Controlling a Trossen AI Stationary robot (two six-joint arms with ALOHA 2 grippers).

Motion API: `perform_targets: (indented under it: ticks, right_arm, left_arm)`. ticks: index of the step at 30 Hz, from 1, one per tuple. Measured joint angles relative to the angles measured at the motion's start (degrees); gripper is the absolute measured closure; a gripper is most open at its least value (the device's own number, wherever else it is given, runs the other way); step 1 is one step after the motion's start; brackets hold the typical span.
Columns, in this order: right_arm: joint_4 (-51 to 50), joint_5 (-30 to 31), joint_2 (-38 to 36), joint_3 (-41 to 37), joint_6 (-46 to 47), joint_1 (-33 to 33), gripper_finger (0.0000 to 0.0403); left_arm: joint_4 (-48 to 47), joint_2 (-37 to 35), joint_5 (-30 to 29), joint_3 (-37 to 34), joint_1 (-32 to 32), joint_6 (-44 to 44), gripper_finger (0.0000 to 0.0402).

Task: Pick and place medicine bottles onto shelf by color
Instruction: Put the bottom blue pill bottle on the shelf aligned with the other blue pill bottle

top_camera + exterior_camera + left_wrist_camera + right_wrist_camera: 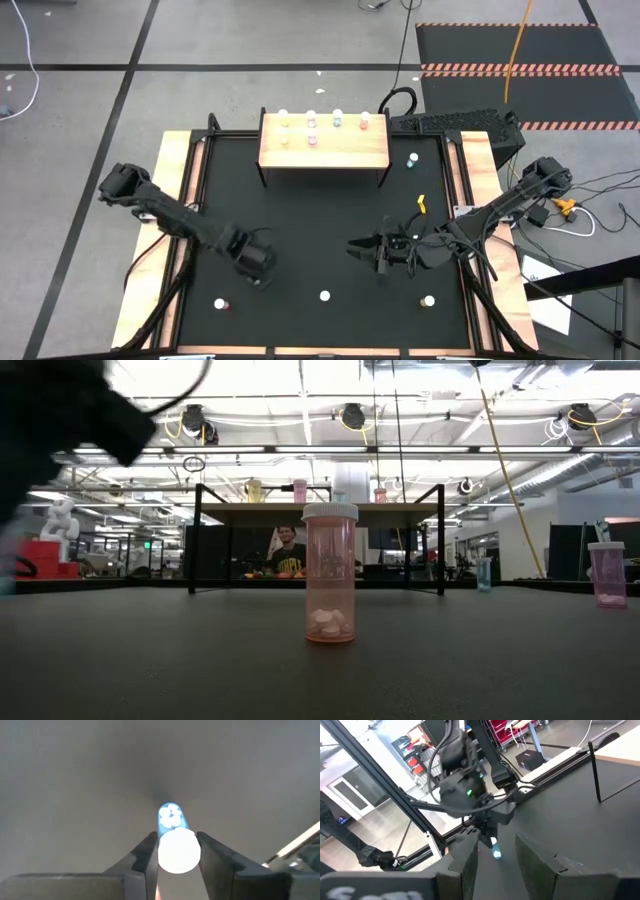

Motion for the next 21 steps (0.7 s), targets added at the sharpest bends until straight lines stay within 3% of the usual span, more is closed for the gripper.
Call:
perform_targets:
  ticks: [8,15,21]
  right_arm:
    - [-8.69,-0.13,-3.6,0.0,0.66,0.01,0.028]
    - [-15.68,-0.22,-11.46,-0.02,-1.75,-0.67,0.028]
    - [-21.14,-0.23,-17.71,-0.01,-5.32,-2.66,0.028]
  left_arm:
    - [-3.1,0.02,0.14,9.67,12.25,14.02,0.0278]
    - [-6.06,0.03,-0.85,20.92,25.01,24.58,0.0285]
    - [-9.93,4.37,-1.49,32.1,33.97,30.22,0.0283]
